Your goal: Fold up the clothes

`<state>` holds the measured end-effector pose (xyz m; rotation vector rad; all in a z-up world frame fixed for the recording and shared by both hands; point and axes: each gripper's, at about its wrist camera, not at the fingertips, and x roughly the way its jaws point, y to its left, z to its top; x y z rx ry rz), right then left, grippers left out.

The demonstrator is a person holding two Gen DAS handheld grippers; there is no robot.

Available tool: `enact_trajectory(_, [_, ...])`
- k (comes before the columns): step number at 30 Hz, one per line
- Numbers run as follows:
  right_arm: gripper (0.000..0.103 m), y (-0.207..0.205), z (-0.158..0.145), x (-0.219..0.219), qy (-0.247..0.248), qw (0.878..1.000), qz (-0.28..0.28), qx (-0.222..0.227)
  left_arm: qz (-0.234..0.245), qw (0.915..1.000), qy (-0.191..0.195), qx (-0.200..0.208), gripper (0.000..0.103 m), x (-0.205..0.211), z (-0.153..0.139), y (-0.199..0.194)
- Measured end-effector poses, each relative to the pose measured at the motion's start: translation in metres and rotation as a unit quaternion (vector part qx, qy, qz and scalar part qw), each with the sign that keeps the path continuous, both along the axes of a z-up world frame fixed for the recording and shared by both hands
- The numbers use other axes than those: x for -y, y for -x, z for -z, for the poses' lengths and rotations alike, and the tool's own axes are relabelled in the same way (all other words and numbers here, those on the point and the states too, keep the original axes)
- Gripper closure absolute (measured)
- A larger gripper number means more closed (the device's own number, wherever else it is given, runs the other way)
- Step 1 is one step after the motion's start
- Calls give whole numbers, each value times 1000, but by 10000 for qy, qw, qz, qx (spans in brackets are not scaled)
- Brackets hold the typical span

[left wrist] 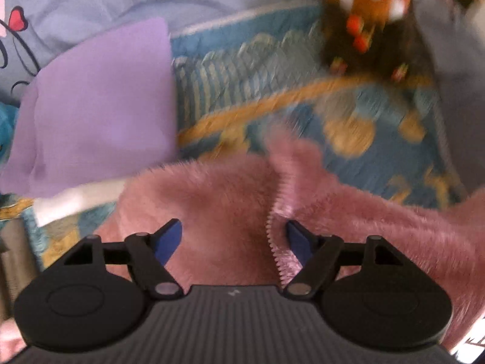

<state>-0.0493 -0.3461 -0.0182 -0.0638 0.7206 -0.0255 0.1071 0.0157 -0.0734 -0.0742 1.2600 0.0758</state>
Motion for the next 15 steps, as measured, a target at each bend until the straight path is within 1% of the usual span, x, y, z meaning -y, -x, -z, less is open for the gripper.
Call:
enact_trajectory(1, [96, -11, 0, -5, 302, 9995, -53, 10, -20, 9999, 21, 132, 24, 2, -7, -3])
enact_trajectory(2, [95, -23, 10, -8, 545, 9983, -86, -180, -39, 9996, 43, 262, 24, 4, -13, -6])
enact_trajectory(4, [94, -46, 40, -11, 964, 9922, -129, -774, -4, 9993, 63, 376, 24, 9, -18, -16])
enact_trajectory(5, [92, -56, 57, -9, 1090, 9873, -113, -1146, -5, 9993, 116, 351, 24, 9, -18, -18])
enact_trajectory(7, [91, -74, 98, -2, 1059, 9732, -33, -2042, -9, 9993, 223, 305, 24, 8, -18, -23])
enact_trajectory(8, [91, -81, 116, 1, 981, 9661, 37, -2389, -56, 9988, 311, 379, 25, 4, -24, -19])
enact_trajectory(9, [91, -83, 122, 2, 885, 9656, 143, -2443, -105, 9981, 399, 455, 26, -1, -30, -14])
enact_trajectory(10, [91, -81, 122, 2, 778, 9688, 268, -2337, -166, 9965, 502, 651, 26, -10, -41, -6])
enact_trajectory(11, [84, -78, 117, 0, 695, 9737, 368, -2139, -233, 9941, 612, 866, 24, -18, -55, 4])
enact_trajectory(12, [72, -69, 109, -4, 593, 9784, 399, -1940, -300, 9922, 698, 988, 23, -30, -66, 16])
enact_trajectory(13, [65, -58, 102, -10, 474, 9823, 399, -1766, -367, 9900, 784, 1110, 21, -43, -76, 28])
enact_trajectory(14, [53, -47, 94, -15, 354, 9858, 398, -1591, -434, 9877, 867, 1229, 18, -55, -87, 39])
enact_trajectory(15, [47, -38, 91, -21, 141, 9868, 249, -1591, -504, 9881, 808, 1211, 18, -66, -90, 51])
